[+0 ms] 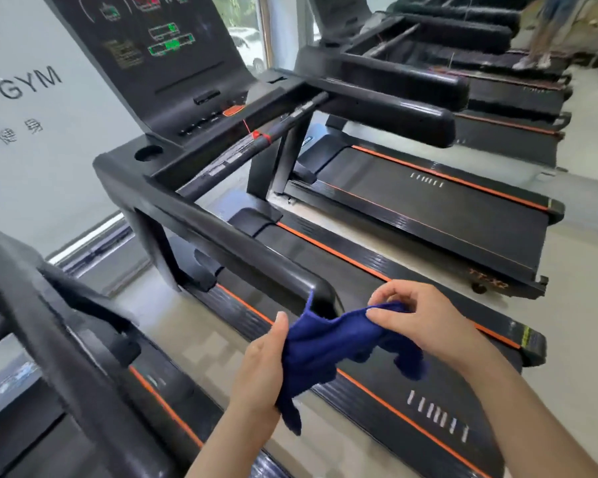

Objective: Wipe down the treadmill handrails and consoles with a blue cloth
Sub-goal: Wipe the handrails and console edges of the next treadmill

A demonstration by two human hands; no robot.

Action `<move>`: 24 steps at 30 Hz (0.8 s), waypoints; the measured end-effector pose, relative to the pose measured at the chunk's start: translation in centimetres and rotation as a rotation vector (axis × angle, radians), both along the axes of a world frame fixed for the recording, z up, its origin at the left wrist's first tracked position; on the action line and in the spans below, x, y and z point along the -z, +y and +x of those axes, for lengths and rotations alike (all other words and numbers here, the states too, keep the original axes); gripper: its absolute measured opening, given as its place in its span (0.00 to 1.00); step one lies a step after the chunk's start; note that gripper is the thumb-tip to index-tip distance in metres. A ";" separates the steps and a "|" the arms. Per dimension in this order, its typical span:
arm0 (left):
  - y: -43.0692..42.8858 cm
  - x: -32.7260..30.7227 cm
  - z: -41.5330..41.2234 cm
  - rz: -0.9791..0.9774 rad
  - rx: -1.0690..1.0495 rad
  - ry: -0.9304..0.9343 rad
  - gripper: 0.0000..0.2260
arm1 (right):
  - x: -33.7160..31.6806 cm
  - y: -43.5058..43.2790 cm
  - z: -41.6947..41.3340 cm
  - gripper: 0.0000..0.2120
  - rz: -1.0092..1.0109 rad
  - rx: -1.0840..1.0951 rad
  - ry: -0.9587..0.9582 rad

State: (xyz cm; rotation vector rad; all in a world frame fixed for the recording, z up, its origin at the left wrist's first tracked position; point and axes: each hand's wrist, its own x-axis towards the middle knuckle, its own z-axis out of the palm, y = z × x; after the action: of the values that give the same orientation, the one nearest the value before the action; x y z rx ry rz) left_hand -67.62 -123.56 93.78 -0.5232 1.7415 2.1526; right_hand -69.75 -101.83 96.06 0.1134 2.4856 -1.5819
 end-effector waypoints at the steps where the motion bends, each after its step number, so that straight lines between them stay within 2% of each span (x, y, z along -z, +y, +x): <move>1: 0.5 0.5 -0.5 -0.003 -0.059 -0.022 0.20 | -0.5 0.4 -1.3 0.04 -0.017 -0.054 -0.006; 4: 2.2 1.9 -1.1 0.004 -0.213 -0.037 0.16 | -1.3 1.2 -5.2 0.11 0.014 -0.174 0.001; 6: 3.7 2.9 -1.8 -0.024 -0.315 -0.028 0.15 | -0.8 0.9 -8.3 0.14 0.146 -0.256 0.071; 11: 5.3 5.2 -5.5 -0.236 -0.698 -0.014 0.13 | 3.4 -3.4 -14.7 0.20 0.430 -0.299 0.459; 13: 4.3 6.2 -7.2 -0.301 -0.882 -0.055 0.13 | 6.3 -5.0 -15.5 0.30 0.482 -0.369 0.347; 15: 3.3 7.6 -8.3 -0.401 -0.952 -0.141 0.14 | 9.3 -6.1 -14.8 0.40 0.499 -0.542 0.124; 16: 3.1 8.6 -8.4 -0.492 -0.962 -0.188 0.14 | 10.5 -6.4 -14.3 0.42 0.501 -0.610 0.079; 18: 4.3 9.7 -8.4 -0.660 -0.937 -0.201 0.09 | 11.9 -6.7 -14.5 0.43 0.487 -0.634 0.108; 19: 5.7 9.8 -8.9 -0.672 -0.902 -0.159 0.03 | 12.2 -7.0 -15.1 0.43 0.480 -0.628 0.131; 21: 8.8 9.7 -10.0 -0.505 -0.789 -0.109 0.07 | 12.3 -8.1 -17.0 0.43 0.488 -0.641 0.124; 23: 10.8 9.9 -11.2 -0.272 -0.798 -0.072 0.12 | 12.1 -9.3 -18.6 0.44 0.504 -0.685 0.082; 24: 11.1 10.0 -12.0 -0.229 -0.825 -0.059 0.17 | 12.1 -9.9 -19.3 0.44 0.509 -0.702 0.075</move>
State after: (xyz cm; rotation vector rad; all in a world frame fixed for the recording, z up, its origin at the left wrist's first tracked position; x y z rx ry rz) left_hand -79.66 -112.42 83.73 -1.5763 1.9636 2.3709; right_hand -89.06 -111.69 83.98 -0.6784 2.5022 -0.6772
